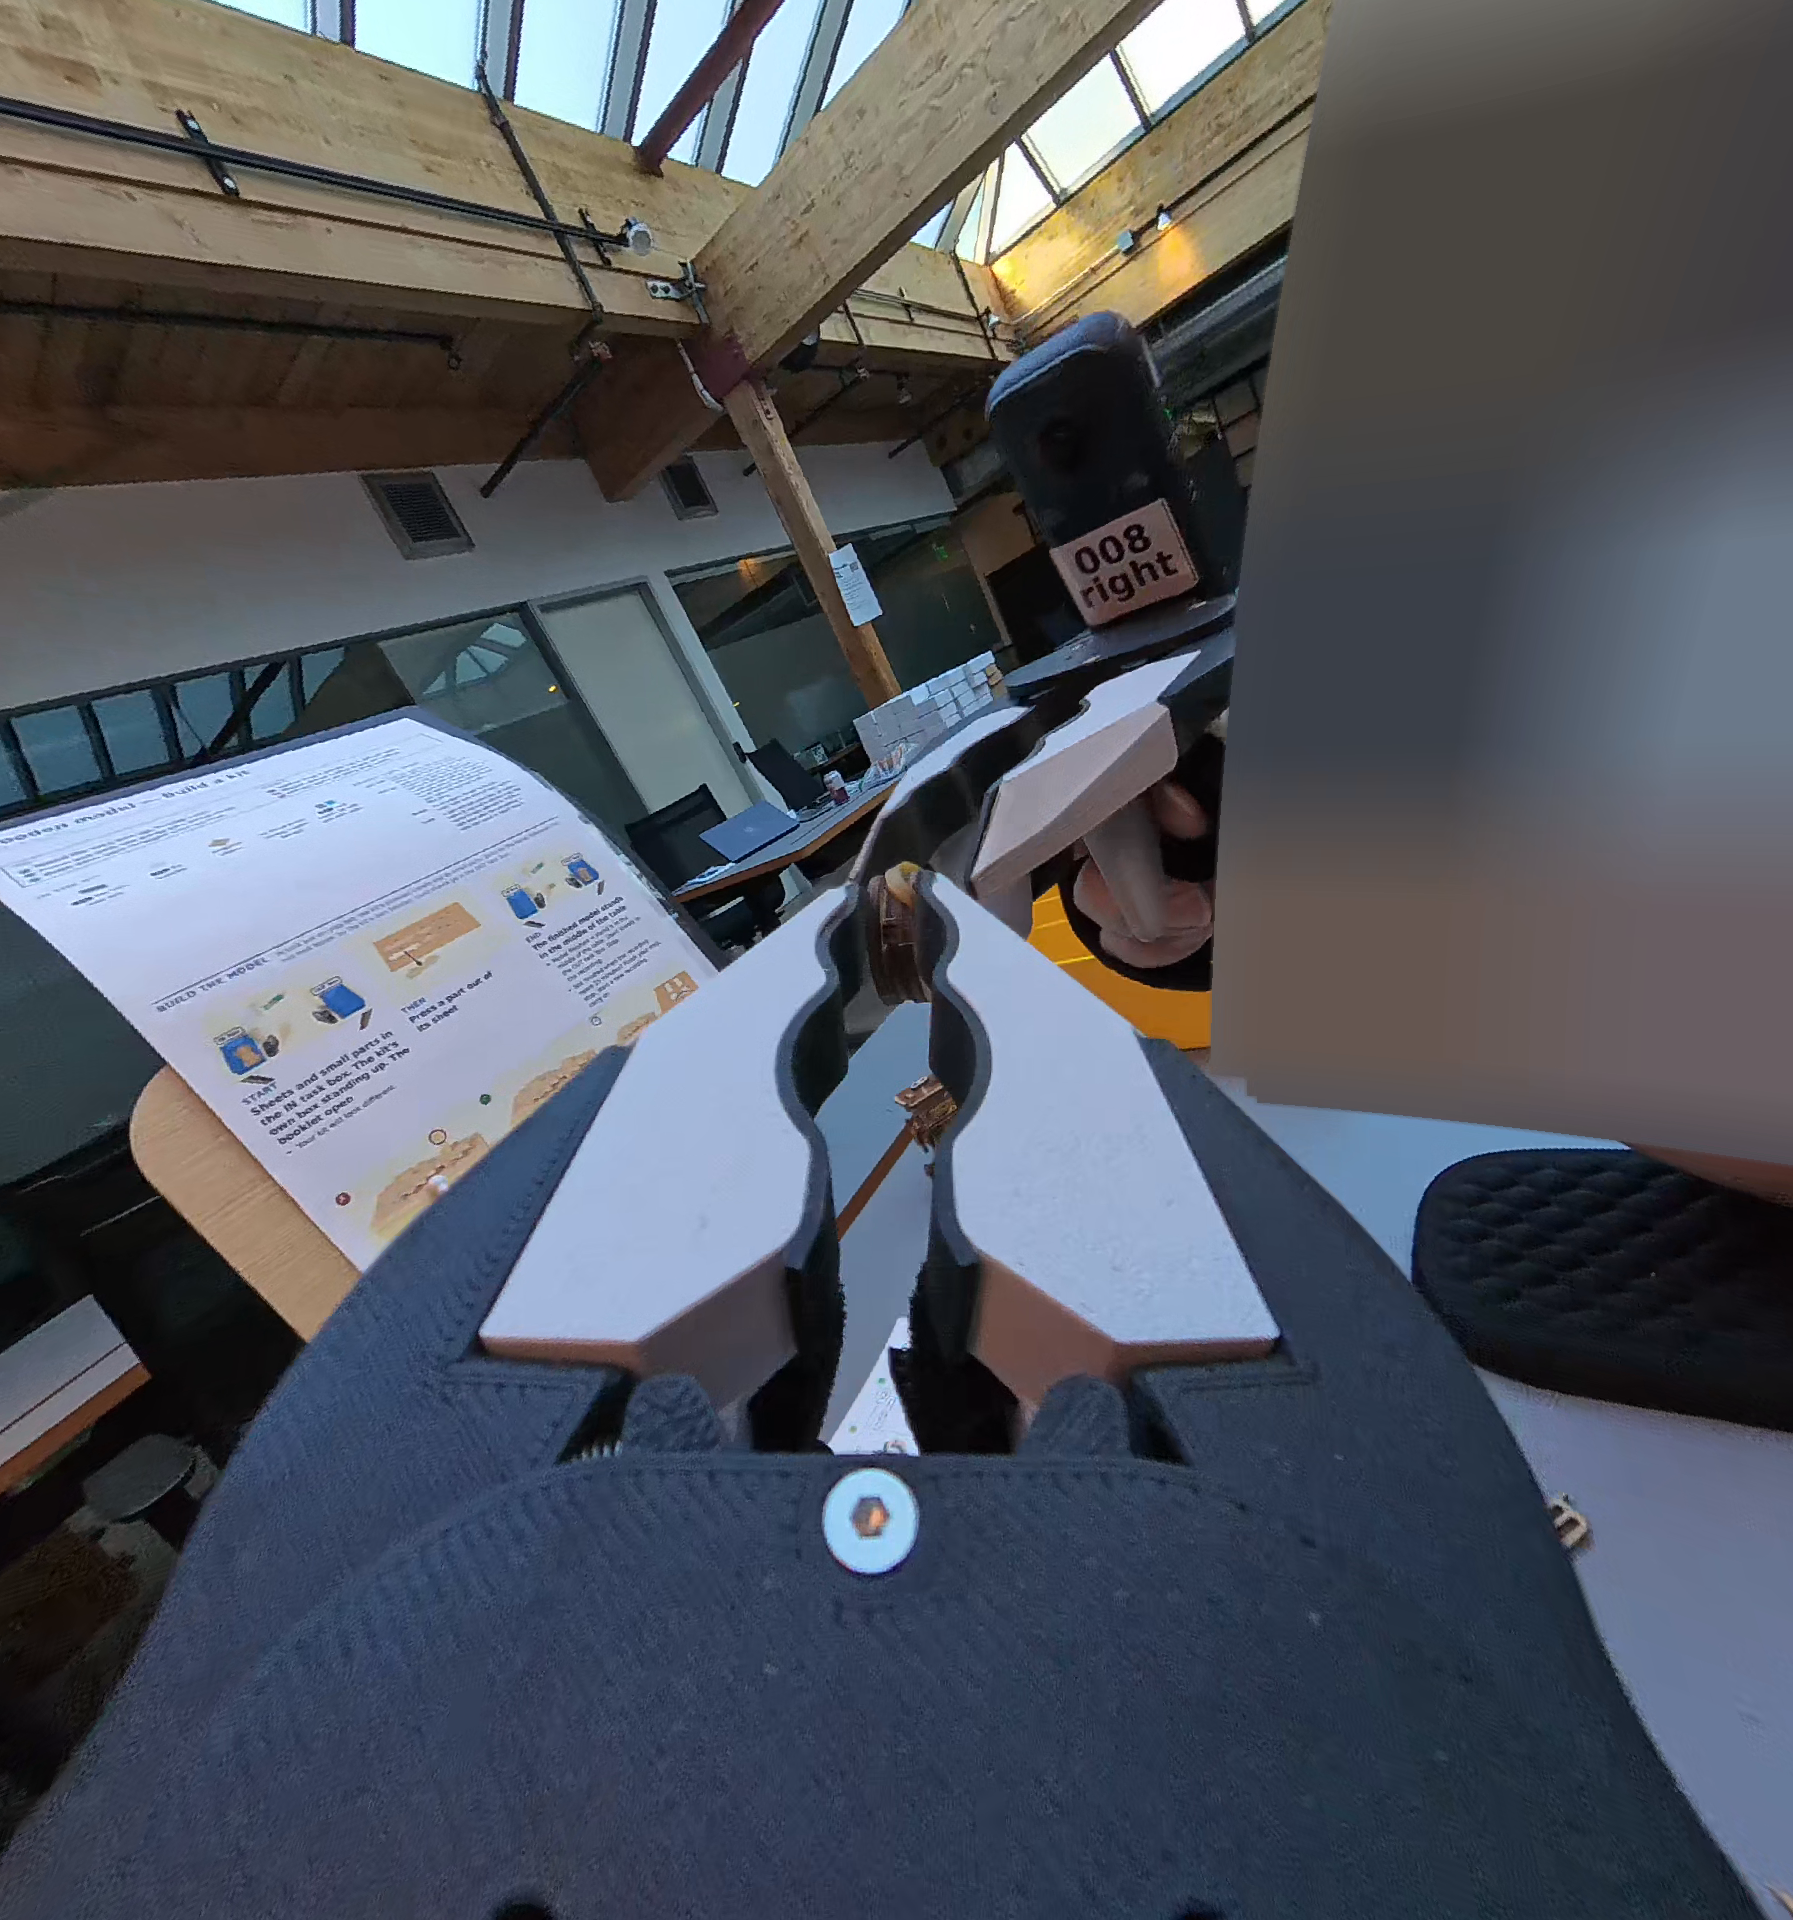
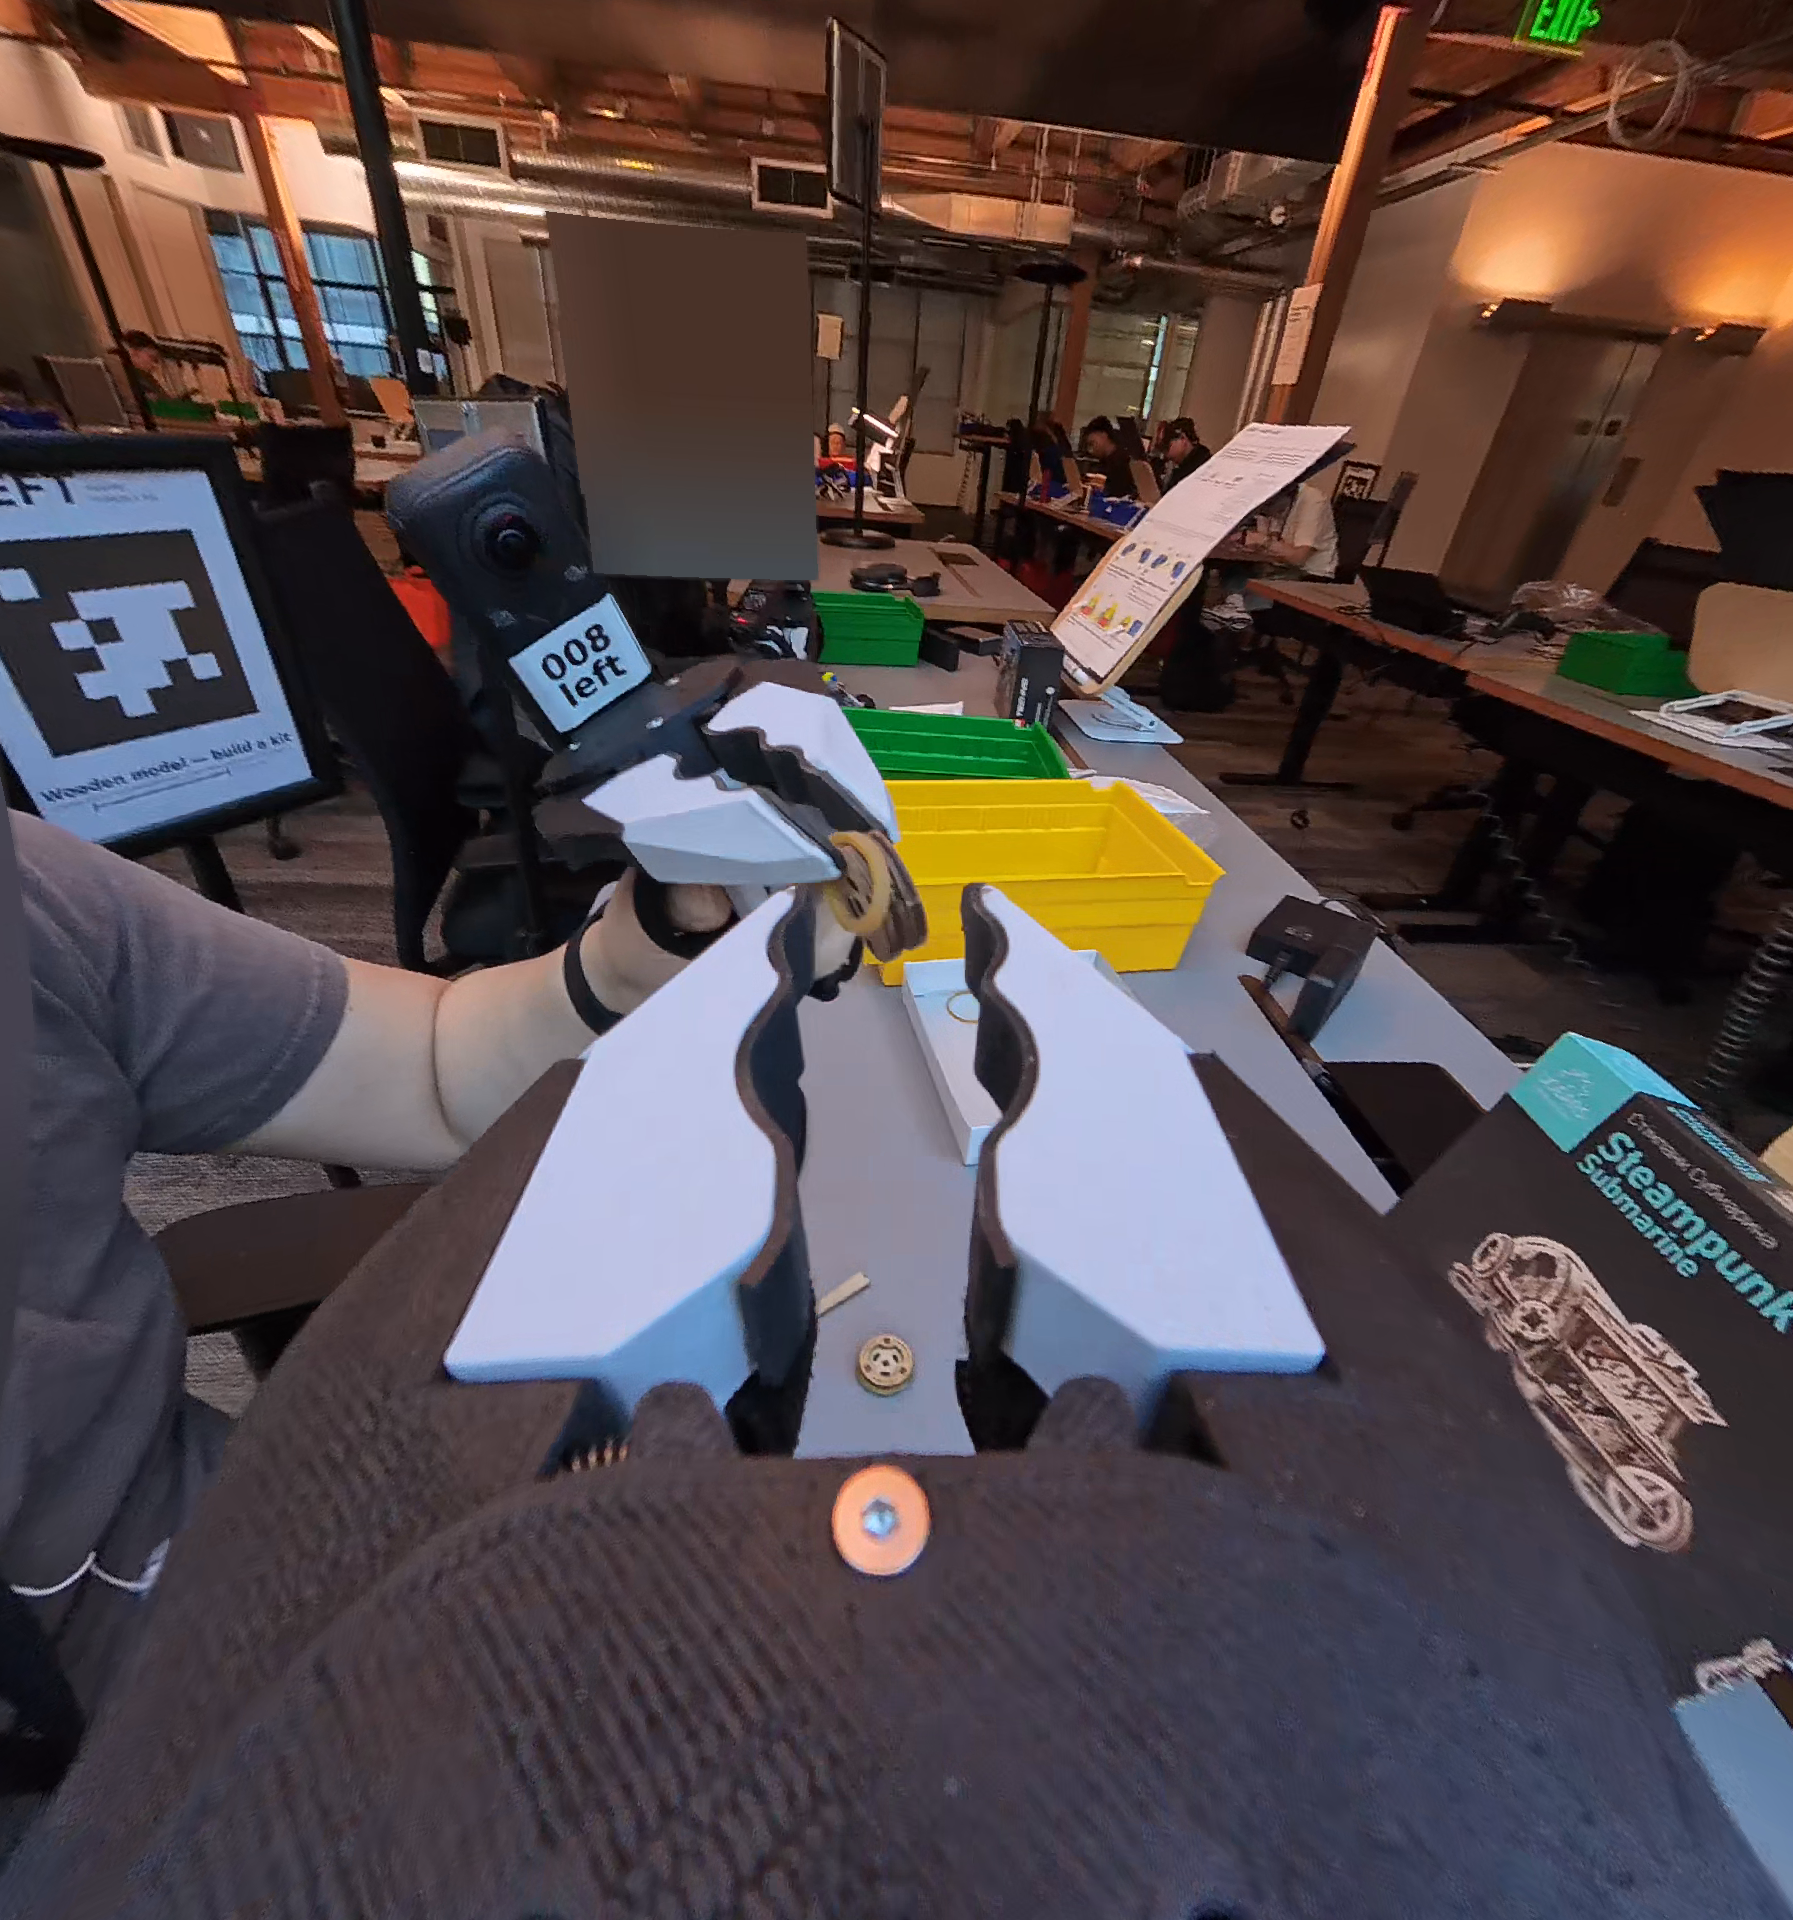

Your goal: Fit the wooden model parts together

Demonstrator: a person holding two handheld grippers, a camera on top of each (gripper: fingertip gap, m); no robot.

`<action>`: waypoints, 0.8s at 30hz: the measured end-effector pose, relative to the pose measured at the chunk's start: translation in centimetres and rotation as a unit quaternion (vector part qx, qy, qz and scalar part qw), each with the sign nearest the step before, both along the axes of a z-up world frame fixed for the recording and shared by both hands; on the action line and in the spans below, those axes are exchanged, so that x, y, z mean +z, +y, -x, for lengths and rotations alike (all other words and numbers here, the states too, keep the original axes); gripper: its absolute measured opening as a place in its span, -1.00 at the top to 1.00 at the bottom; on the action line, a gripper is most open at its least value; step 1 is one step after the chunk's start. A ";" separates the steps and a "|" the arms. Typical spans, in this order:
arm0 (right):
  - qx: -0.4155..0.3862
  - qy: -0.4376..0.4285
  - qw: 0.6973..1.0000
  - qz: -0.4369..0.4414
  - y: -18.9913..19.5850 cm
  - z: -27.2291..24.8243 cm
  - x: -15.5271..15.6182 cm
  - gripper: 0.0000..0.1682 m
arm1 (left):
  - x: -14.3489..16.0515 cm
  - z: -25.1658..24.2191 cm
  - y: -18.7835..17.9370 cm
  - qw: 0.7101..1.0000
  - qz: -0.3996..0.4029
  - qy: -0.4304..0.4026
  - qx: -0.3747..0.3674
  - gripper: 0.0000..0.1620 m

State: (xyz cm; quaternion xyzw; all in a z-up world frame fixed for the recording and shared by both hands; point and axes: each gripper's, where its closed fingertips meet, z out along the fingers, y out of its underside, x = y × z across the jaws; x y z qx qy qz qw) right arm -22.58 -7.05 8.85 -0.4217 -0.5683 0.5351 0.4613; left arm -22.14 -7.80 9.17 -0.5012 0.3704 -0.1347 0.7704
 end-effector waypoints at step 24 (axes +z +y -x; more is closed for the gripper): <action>0.076 -0.022 0.995 0.067 -1.0 -0.1 -0.7 0.88 | 0.0 -0.5 -0.5 0.998 0.029 -0.024 -0.055 0.90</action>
